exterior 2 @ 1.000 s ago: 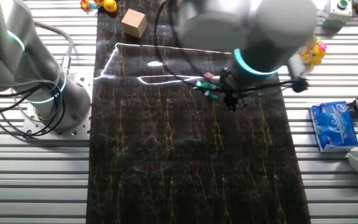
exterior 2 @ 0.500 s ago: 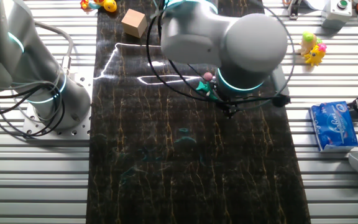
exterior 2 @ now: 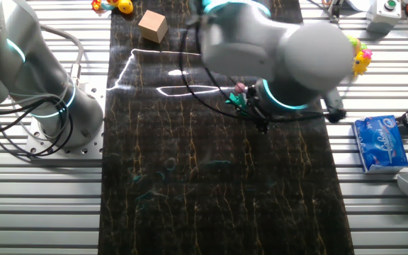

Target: Grasp the moving object

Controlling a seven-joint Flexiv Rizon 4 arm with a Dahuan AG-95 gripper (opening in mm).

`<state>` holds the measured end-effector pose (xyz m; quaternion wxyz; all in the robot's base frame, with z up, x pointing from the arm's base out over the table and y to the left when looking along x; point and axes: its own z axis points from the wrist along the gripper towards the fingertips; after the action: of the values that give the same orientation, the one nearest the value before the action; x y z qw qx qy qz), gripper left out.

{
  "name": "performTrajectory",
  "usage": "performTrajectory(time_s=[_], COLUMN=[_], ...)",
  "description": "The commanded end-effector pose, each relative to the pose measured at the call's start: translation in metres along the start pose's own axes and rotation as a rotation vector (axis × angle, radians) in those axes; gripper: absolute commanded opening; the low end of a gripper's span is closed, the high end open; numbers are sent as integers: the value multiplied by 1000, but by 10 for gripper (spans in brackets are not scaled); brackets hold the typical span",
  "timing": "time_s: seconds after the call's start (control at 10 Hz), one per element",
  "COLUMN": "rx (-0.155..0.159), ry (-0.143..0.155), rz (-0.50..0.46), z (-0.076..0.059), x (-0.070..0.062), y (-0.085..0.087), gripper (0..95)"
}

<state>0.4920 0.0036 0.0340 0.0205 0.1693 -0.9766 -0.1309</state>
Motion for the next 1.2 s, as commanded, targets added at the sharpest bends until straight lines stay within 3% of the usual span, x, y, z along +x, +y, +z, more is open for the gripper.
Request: performTrajectory(time_s=[0.1, 0.2, 0.5, 0.8, 0.9, 1.2], rx=[-136, -141, -156, -150, -143, -140], ry=[-17, -28, -20, -11, -24, -43], rz=[104, 115, 130, 148, 176, 232], z=[0, 0, -1, -19, -15, 6], x=[1, 1, 1, 12, 10, -3], y=[1, 1, 1, 0, 2, -2], gripper=[760, 760, 760, 760, 570, 570])
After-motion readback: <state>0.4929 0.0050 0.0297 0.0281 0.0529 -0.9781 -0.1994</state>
